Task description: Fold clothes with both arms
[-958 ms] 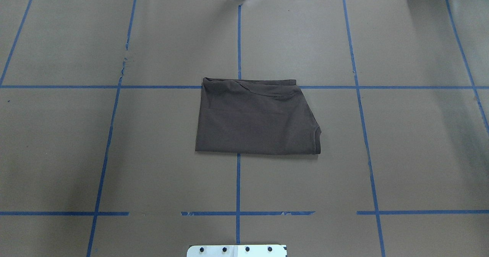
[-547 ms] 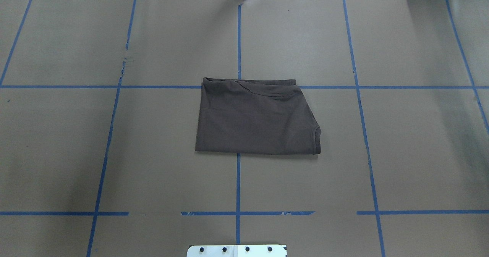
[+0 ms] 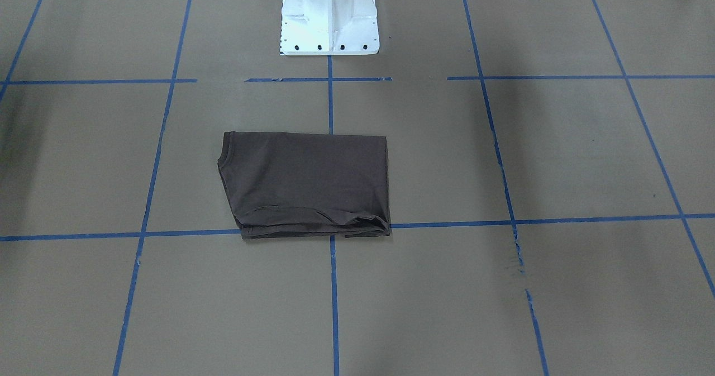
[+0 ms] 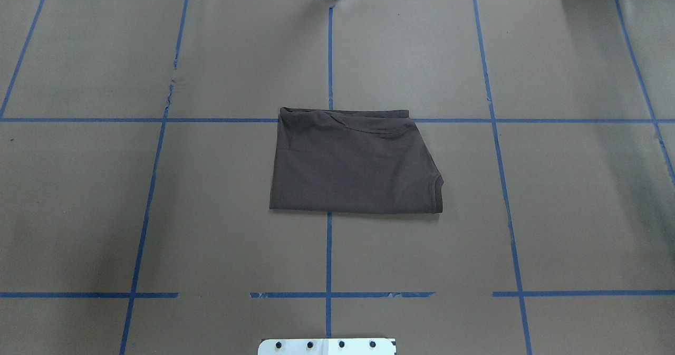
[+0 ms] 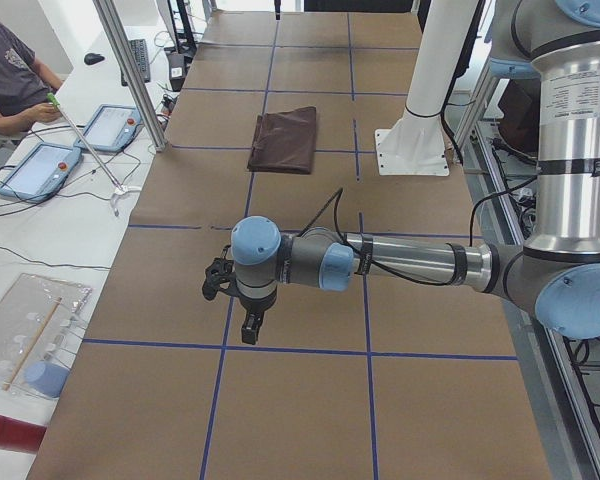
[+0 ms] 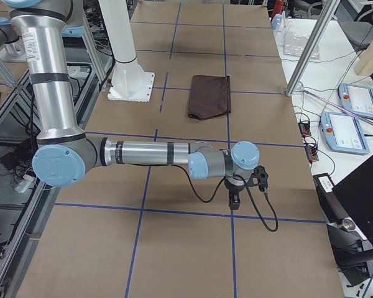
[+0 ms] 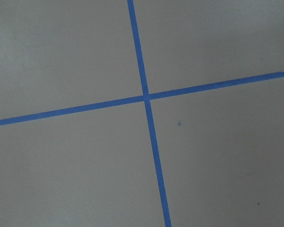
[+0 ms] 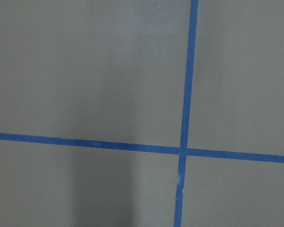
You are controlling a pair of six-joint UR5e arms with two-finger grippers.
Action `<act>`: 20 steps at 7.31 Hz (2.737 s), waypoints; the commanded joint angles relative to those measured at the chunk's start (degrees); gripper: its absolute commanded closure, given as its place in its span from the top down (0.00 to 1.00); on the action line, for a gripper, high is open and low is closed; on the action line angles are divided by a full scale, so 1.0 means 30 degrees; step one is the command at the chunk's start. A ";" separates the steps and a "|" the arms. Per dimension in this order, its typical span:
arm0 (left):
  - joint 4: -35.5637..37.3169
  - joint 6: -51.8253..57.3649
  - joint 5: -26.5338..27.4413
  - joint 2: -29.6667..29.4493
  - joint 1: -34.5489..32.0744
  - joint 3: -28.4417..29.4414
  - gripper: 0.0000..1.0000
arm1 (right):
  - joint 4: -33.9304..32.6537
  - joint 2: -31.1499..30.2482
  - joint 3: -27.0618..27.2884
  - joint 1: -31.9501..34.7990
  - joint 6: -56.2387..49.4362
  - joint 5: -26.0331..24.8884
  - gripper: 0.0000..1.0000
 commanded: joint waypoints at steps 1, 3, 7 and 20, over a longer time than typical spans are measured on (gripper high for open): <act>0.0172 -0.0080 0.0035 -0.0019 0.0204 0.0079 1.00 | -0.3388 0.0877 0.1478 -0.0495 0.0025 -0.0360 1.00; 0.1194 -0.0109 0.0035 -0.0251 0.0353 -0.0037 1.00 | -0.5348 0.0740 0.2980 -0.0380 -0.0238 -0.1623 1.00; 0.2157 -0.0081 0.0035 0.0243 0.0323 -0.0971 1.00 | -0.1874 -0.1135 0.3014 -0.0380 -0.0005 -0.0452 1.00; 0.1491 0.0008 -0.0053 -0.0018 0.0353 -0.1032 1.00 | -0.1773 -0.1284 0.3335 -0.0292 -0.0062 0.0546 1.00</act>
